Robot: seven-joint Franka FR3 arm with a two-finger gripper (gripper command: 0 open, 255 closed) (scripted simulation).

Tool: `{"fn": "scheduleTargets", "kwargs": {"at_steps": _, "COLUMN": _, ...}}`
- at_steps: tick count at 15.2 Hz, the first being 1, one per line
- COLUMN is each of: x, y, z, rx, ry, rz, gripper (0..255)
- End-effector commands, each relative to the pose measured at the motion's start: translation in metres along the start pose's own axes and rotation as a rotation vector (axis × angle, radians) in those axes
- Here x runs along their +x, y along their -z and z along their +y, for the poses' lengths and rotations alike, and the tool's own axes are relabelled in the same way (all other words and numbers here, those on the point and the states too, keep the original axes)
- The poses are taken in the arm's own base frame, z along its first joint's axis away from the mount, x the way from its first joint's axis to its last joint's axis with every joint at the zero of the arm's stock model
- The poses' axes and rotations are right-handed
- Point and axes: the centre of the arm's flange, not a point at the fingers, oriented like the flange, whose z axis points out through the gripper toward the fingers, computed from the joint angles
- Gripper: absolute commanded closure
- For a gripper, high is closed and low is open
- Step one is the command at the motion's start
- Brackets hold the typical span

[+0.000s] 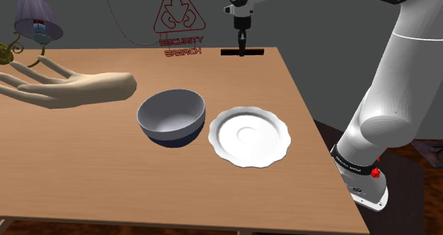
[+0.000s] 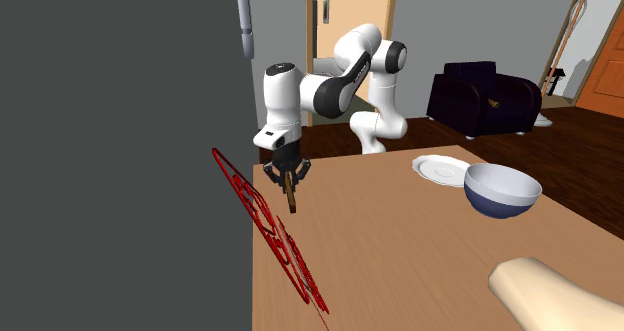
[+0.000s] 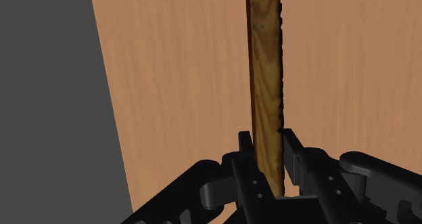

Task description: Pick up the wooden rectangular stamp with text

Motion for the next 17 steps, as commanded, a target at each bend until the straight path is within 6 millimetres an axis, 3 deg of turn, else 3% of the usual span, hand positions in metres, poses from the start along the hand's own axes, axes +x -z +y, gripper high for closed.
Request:
{"fn": "scheduleTargets", "kwargs": {"at_steps": 1, "x": 0.001, "y": -0.003, "z": -0.001, "rx": 0.006, "ry": 0.002, "rz": -0.005, "gripper": 255}}
{"fn": "scheduleTargets", "kwargs": {"at_steps": 6, "x": 0.001, "y": -0.004, "z": -0.001, "rx": 0.006, "ry": 0.002, "rz": -0.005, "gripper": 255}}
{"fn": "scheduleTargets", "kwargs": {"at_steps": 17, "x": 0.0, "y": 0.054, "z": -0.002, "rx": 0.006, "ry": 0.002, "rz": -0.005, "gripper": 255}}
